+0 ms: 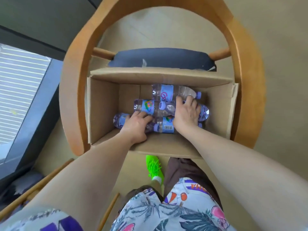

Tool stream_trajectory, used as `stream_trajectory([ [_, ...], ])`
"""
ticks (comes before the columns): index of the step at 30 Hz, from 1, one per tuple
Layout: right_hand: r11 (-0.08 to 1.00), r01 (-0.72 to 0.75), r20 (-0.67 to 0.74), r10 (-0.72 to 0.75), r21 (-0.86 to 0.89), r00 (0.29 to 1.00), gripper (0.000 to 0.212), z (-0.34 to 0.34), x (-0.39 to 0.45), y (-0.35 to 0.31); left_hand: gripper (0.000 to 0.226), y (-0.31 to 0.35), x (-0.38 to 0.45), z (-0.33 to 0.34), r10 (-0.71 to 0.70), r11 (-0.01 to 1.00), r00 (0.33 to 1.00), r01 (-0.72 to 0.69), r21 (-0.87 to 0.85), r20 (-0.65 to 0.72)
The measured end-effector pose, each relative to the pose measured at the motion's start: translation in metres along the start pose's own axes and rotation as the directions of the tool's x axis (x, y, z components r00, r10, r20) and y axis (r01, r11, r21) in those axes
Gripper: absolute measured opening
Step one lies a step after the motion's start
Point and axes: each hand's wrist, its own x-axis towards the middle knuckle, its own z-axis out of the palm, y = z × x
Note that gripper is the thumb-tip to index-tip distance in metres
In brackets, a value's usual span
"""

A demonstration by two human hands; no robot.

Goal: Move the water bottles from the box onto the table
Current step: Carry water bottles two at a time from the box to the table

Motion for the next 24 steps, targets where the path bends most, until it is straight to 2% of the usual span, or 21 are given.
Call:
stream_trajectory([
  [6, 1.000, -0.013, -0.079, 0.013, -0.010, 0.997, 0.071, 0.007, 0.004, -0.005, 0.069, -0.002, 0.012, -0.005, 0.048, 0.985, 0.995, -0.062, 0.164, 0.087],
  [9, 1.000, -0.018, -0.078, 0.019, 0.011, 0.997, 0.074, 0.005, 0.004, -0.006, 0.063, -0.001, 0.016, -0.015, 0.055, 0.979, 0.990, -0.079, 0.189, 0.133],
  [12, 0.996, -0.033, -0.053, 0.038, 0.088, 0.998, 0.075, -0.002, 0.003, -0.003, 0.061, 0.003, 0.011, -0.020, 0.054, 0.981, 0.991, -0.075, 0.181, 0.118],
  [15, 0.984, -0.018, -0.061, 0.030, 0.176, 0.998, 0.071, -0.009, -0.003, 0.001, 0.056, -0.002, -0.003, -0.021, 0.047, 0.995, 0.997, -0.052, 0.085, 0.058],
  [19, 0.954, 0.068, -0.101, -0.040, 0.291, 0.994, 0.069, -0.016, -0.018, 0.002, 0.035, -0.011, -0.026, -0.033, 0.114, 0.992, 0.989, -0.118, -0.038, -0.098],
  [22, 0.915, 0.122, -0.157, -0.065, 0.386, 0.985, 0.069, -0.028, -0.030, -0.004, 0.021, -0.014, -0.048, -0.046, 0.033, 0.969, 0.969, -0.091, -0.230, -0.243],
  [24, 0.889, 0.155, -0.189, -0.079, 0.431, 0.979, 0.071, -0.037, -0.039, -0.011, 0.021, -0.012, -0.065, -0.053, -0.052, 0.923, 0.943, -0.080, -0.377, -0.329],
])
